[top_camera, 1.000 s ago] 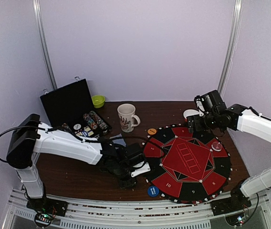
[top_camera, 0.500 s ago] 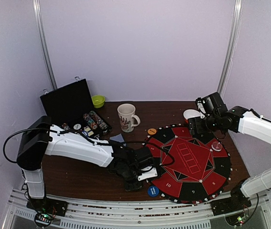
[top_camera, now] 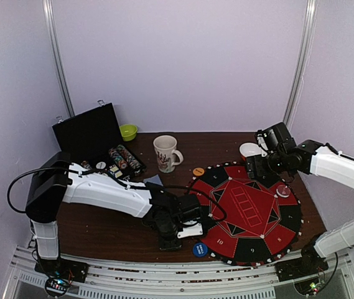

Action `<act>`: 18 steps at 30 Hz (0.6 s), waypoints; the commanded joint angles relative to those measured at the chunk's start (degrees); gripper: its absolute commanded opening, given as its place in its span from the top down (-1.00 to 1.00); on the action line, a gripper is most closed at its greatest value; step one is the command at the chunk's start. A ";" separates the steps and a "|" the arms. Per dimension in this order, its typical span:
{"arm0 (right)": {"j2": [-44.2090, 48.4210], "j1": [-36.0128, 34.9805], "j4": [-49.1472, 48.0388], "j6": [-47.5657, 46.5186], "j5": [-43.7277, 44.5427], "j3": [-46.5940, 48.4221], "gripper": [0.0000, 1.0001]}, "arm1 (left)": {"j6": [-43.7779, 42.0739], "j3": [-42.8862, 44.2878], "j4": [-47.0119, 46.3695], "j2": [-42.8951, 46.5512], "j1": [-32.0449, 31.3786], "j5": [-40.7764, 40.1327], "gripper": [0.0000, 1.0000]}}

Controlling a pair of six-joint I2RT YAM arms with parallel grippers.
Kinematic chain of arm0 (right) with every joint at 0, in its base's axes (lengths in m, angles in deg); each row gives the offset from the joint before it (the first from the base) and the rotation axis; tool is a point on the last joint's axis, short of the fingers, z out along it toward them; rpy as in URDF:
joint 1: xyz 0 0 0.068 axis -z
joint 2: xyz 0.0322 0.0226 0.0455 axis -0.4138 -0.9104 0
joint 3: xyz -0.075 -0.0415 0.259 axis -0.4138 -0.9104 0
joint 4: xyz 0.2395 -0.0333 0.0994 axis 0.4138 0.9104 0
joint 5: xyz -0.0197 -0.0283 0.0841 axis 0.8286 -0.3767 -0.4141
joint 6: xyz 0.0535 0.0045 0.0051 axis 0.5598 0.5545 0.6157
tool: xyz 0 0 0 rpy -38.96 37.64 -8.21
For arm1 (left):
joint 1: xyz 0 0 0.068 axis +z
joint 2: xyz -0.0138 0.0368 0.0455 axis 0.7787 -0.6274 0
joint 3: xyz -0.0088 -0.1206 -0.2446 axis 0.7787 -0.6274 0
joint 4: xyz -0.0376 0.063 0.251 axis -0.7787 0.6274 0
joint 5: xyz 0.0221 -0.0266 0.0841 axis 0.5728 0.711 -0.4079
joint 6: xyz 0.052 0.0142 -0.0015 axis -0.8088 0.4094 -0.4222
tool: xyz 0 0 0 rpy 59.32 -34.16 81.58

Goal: Distribute texas hold em gaming equipment
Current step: Place the poker chips pile at the small blind area.

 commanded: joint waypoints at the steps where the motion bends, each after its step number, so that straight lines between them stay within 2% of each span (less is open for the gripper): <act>1: -0.47 0.27 0.66 0.33 1.04 -0.61 -1.00 | -1.50 2.58 -3.12 -3.70 -0.13 -0.54 0.62; 7: -0.48 0.27 1.00 0.12 1.46 -0.42 -1.00 | -1.38 2.71 -3.69 -4.73 -0.10 -0.64 0.41; 10: -0.57 0.27 1.04 0.15 1.55 -0.42 -1.00 | -1.36 2.37 -4.33 -4.55 -0.07 -0.57 0.38; 14: -0.84 0.27 1.07 0.24 1.46 -0.40 -1.00 | -1.37 0.94 -6.51 -3.88 -0.04 -1.51 0.39; 18: -0.89 0.27 1.05 0.16 1.48 -0.34 -1.00 | -0.96 -2.36 -13.54 -1.37 0.30 -0.84 0.59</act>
